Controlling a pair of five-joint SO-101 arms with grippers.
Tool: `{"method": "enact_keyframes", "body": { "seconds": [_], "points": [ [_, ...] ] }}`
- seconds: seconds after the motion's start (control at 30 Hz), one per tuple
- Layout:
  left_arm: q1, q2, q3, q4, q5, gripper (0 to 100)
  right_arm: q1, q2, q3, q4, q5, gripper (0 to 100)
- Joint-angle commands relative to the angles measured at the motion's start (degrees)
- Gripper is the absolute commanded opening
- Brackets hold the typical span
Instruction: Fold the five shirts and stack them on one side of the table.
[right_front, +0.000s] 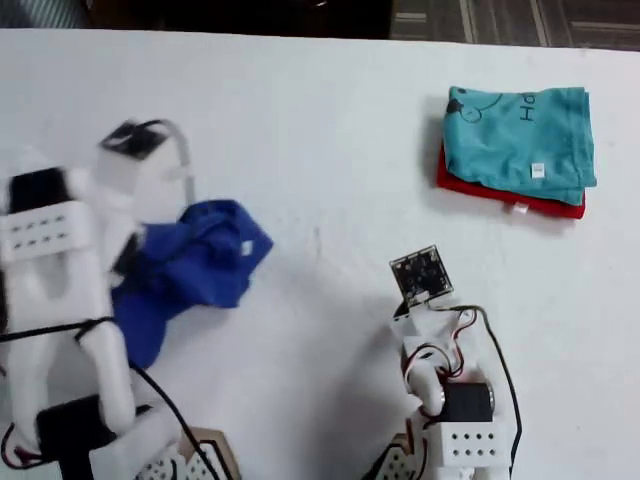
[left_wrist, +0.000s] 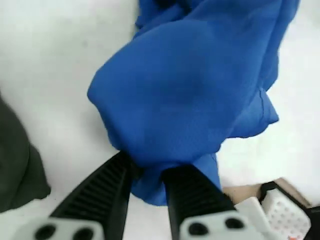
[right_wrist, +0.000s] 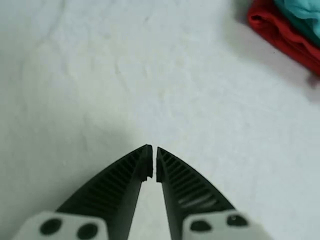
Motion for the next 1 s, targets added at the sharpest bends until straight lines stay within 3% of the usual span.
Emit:
{"method": "enact_keyframes", "body": {
  "seconds": [0.0,0.1,0.27,0.33,0.43,0.57,0.67,0.73,0.97],
  "points": [
    [-8.70,-1.93,-0.22,-1.41,-5.36,14,0.57,-1.10,0.70,-1.27,-0.09,2.1],
    [-11.52,-2.02,-1.89,-1.67,-8.35,28,0.57,-1.10,0.70,-1.27,-0.09,2.1],
    [-9.23,-2.29,-12.26,1.93,-4.75,28,0.57,-1.10,0.70,-1.27,-0.09,2.1],
    [-4.92,-2.37,-15.43,6.24,-3.43,28,0.57,-1.10,0.70,-1.27,-0.09,2.1],
    [2.37,-4.13,-14.11,5.98,-1.14,28,0.57,-1.10,0.70,-1.27,-0.09,2.1],
    [17.49,-5.80,-6.11,5.71,-0.26,28,0.57,-1.10,0.70,-1.27,0.00,2.1],
    [26.02,-5.01,1.45,1.32,7.56,28,0.57,-1.10,0.70,-1.27,0.00,2.1],
    [28.22,-3.43,6.55,-3.52,13.89,28,0.57,-1.10,0.70,-1.27,0.00,2.1],
    [29.10,7.12,12.79,-14.51,25.23,28,0.57,-1.10,0.70,-1.27,0.00,2.1]
  ]
}}
